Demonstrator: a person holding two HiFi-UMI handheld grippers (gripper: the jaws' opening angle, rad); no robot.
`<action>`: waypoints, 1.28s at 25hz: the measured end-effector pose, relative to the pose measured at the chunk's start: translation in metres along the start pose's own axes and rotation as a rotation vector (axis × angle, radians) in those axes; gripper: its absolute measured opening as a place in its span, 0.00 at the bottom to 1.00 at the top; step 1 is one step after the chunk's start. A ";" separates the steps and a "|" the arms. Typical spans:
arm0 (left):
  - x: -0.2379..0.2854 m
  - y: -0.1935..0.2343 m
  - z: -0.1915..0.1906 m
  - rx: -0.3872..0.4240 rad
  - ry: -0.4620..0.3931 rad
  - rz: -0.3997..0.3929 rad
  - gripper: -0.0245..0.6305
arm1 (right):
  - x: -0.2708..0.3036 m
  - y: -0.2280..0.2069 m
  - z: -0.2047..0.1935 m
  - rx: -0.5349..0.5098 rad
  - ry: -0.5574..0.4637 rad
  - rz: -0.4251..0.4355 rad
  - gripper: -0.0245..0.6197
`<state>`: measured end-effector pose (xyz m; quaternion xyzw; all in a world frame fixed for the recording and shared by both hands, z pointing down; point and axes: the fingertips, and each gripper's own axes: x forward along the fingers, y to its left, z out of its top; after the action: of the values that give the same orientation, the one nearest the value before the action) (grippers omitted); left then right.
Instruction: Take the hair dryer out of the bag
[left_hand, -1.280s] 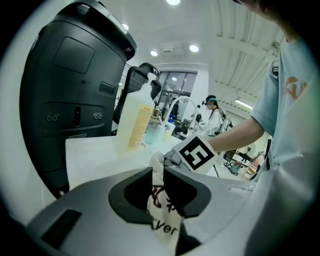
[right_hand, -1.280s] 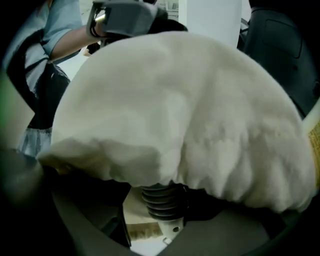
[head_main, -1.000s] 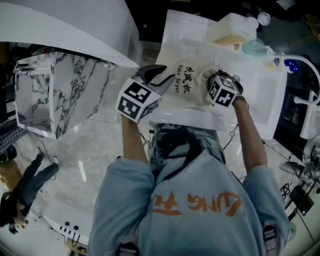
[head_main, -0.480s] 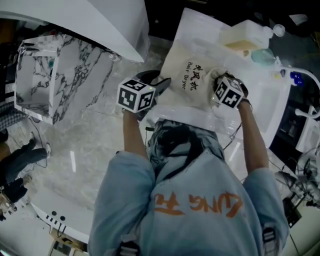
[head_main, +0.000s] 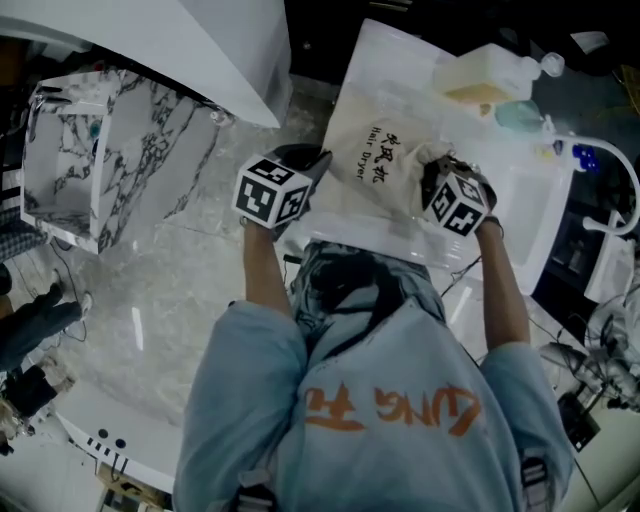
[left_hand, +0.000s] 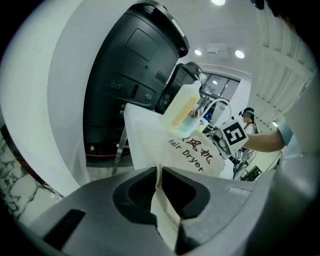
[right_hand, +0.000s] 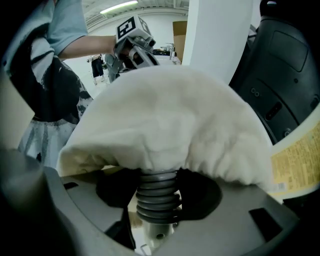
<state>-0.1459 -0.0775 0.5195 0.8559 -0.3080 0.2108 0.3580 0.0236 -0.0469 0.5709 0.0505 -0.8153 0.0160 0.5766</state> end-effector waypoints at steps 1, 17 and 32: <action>0.000 0.000 0.001 0.003 -0.005 0.000 0.09 | -0.004 0.000 -0.002 0.007 -0.003 -0.013 0.41; -0.004 0.002 0.013 0.056 -0.027 0.018 0.07 | -0.073 0.006 -0.072 0.233 -0.006 -0.206 0.41; -0.017 -0.003 0.049 0.231 0.050 0.210 0.20 | -0.119 -0.010 -0.135 0.542 -0.090 -0.383 0.41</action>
<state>-0.1494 -0.1058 0.4762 0.8489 -0.3604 0.3026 0.2407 0.1907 -0.0380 0.5043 0.3550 -0.7817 0.1213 0.4981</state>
